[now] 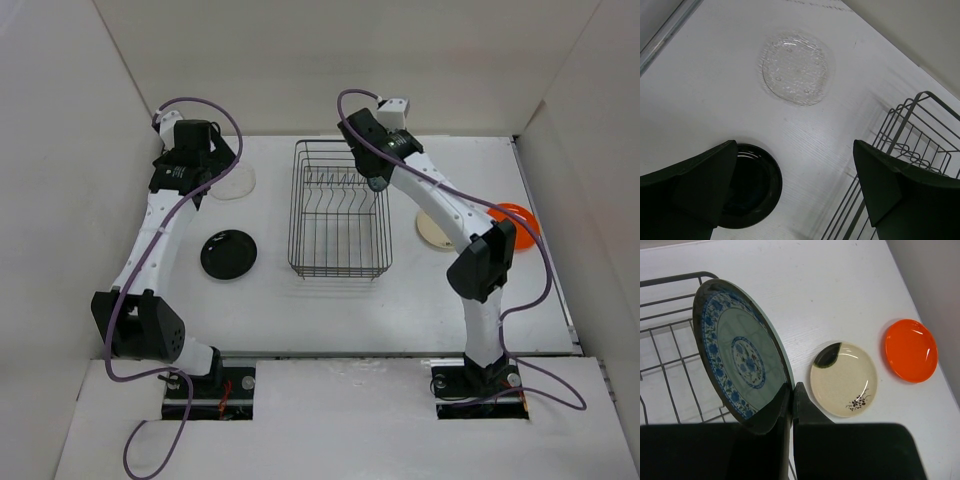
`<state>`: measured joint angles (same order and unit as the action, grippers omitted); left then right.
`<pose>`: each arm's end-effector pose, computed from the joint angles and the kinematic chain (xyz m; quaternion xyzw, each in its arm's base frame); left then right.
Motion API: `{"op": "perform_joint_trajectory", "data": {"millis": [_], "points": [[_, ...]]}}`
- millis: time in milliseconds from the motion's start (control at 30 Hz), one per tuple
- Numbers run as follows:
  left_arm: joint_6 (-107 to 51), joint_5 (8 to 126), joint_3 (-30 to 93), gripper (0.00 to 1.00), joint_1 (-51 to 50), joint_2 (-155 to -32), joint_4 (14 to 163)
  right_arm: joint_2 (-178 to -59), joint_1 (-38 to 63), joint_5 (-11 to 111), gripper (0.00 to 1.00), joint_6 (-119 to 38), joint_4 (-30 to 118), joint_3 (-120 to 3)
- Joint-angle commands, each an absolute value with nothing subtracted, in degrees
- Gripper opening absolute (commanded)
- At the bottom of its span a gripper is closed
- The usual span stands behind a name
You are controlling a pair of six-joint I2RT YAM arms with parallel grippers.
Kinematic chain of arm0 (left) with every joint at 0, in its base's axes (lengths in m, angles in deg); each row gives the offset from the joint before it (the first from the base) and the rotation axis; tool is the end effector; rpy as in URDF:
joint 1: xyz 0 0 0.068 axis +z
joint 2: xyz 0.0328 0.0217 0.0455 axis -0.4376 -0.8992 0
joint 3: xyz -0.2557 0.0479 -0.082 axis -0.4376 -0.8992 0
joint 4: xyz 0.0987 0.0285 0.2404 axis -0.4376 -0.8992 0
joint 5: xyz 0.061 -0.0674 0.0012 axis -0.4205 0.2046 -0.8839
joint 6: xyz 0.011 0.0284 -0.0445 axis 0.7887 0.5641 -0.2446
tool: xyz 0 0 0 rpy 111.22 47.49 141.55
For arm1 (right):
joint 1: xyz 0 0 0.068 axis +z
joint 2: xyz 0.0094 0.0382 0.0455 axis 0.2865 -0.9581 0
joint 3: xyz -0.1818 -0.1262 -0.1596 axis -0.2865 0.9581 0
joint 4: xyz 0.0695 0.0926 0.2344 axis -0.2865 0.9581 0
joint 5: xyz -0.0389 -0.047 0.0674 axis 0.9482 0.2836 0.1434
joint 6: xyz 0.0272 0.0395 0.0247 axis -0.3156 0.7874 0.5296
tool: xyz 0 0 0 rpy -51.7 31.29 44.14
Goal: Load the plates into the dish rack
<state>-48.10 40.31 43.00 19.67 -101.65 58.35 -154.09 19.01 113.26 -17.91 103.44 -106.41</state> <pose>0.3296 -0.0251 0.3848 -0.2666 0.8083 -0.0378 0.5236 0.3683 0.2281 0.3629 0.1038 0.8452 -0.2207 0.4755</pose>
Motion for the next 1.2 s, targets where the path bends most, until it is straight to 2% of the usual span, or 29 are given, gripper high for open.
{"op": "perform_joint_trajectory", "data": {"millis": [0,1000,1033,1100,1133,1167], "points": [[-47.53,40.89,44.72,1.0,19.62,-98.69,59.26,-154.7,18.86,115.66,0.0,-17.43,103.35,-109.8],[-47.53,41.94,44.72,1.0,19.62,-98.69,59.79,-161.38,17.8,113.02,0.0,-17.96,102.29,-107.51],[-47.53,41.94,44.72,1.0,19.62,-98.69,59.79,-161.38,17.8,112.5,0.02,-17.96,102.29,-107.51],[-47.53,41.94,44.72,1.0,19.62,-98.69,59.79,-162.0,18.42,112.49,0.13,-17.96,102.29,-108.13],[-47.53,41.94,44.72,1.0,19.62,-98.69,59.79,-162.0,18.42,112.49,0.27,-18.48,101.77,-108.13],[-47.53,41.94,44.72,1.0,19.62,-98.69,59.79,-162.0,19.03,112.49,0.33,-18.49,101.77,-108.13]]}}
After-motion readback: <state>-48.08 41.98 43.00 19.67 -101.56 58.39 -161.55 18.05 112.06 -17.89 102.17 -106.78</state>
